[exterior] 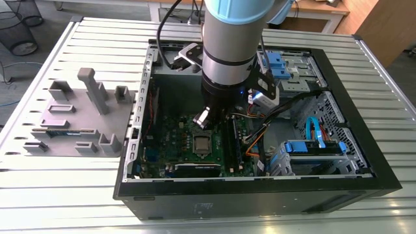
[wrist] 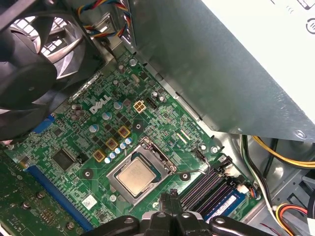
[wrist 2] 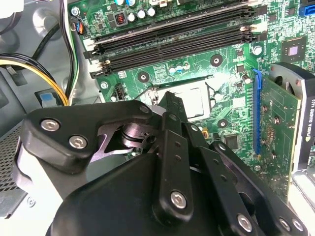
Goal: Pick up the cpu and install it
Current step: 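Close the cpu cover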
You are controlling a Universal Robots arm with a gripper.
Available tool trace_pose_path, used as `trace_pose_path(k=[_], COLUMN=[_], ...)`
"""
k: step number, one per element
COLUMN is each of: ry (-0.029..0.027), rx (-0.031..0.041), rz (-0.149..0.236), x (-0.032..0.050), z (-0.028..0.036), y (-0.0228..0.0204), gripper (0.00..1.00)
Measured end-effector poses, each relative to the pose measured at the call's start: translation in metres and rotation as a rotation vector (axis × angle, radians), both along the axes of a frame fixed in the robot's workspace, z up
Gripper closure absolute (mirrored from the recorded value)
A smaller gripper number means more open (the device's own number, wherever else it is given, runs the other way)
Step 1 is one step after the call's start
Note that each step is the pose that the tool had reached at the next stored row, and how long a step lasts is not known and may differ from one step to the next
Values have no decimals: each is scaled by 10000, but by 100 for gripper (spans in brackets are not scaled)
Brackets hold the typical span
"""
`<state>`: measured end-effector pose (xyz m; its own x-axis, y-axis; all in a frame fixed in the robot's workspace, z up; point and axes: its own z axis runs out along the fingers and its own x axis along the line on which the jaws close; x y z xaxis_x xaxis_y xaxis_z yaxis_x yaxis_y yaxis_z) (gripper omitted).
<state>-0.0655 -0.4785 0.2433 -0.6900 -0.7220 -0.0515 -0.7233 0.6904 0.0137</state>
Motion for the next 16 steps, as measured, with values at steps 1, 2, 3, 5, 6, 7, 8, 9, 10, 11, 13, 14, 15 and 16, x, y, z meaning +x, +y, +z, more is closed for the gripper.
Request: trace_pose_path(k=[1, 2, 3, 5, 6, 7, 8, 9, 10, 11, 13, 14, 15, 16], ry=[-1, -1, 0, -1, 0, 0, 0, 0, 0, 0, 0, 1, 0, 0], rx=[1, 2, 1, 1, 0, 1, 1, 1, 1, 0, -1, -1, -1, -1], rz=[0, 0, 0, 0, 0, 0, 0, 0, 0, 0, -1, -1, 0, -1], x=[0, 0, 0, 0, 0, 0, 0, 0, 0, -2, -8, -15, -22, -32], z=[0, 0, 2, 2, 3, 3, 3, 3, 3, 3, 4, 4, 3, 3], y=[0, 0, 0, 0, 0, 0, 0, 0, 0, 0, 0, 0, 0, 0], gripper=[89, 89, 89, 89, 89, 89, 89, 89, 89, 89, 89, 89, 89, 89])
